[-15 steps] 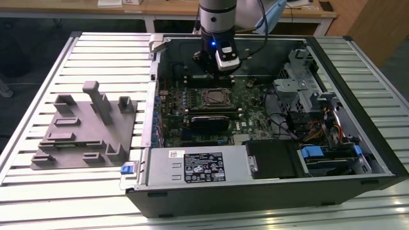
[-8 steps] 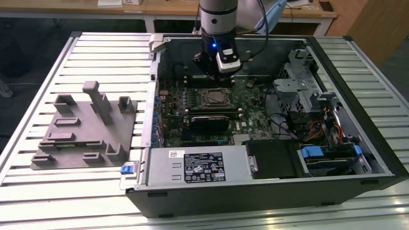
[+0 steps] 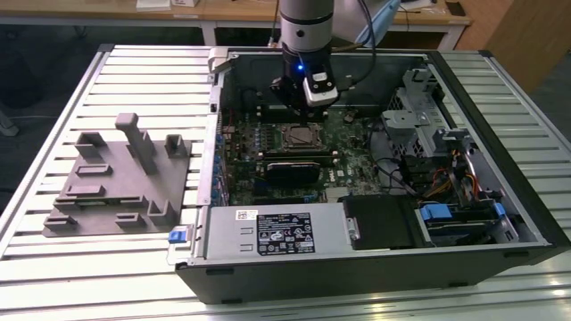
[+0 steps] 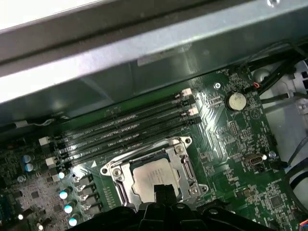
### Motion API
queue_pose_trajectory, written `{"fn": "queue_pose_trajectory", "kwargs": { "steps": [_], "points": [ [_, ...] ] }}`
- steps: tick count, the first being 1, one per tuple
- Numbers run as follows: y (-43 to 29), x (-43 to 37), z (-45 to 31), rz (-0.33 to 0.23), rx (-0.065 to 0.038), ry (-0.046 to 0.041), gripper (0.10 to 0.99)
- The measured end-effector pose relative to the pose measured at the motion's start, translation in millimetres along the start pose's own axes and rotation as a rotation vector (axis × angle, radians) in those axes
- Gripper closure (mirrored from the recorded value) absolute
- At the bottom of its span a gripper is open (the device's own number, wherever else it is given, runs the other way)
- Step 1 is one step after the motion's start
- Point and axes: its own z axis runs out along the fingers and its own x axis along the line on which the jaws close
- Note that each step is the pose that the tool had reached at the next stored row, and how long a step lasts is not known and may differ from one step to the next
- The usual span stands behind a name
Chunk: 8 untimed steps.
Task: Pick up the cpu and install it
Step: 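Install the first cpu locking lever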
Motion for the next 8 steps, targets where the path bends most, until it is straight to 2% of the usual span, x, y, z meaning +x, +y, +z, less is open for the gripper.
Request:
{"fn": "queue_pose_trajectory", "kwargs": {
  "steps": [8],
  "points": [
    [-7.8, -3.4, 0.0, -0.002, 0.0, 0.0, 0.98]
  ]
}}
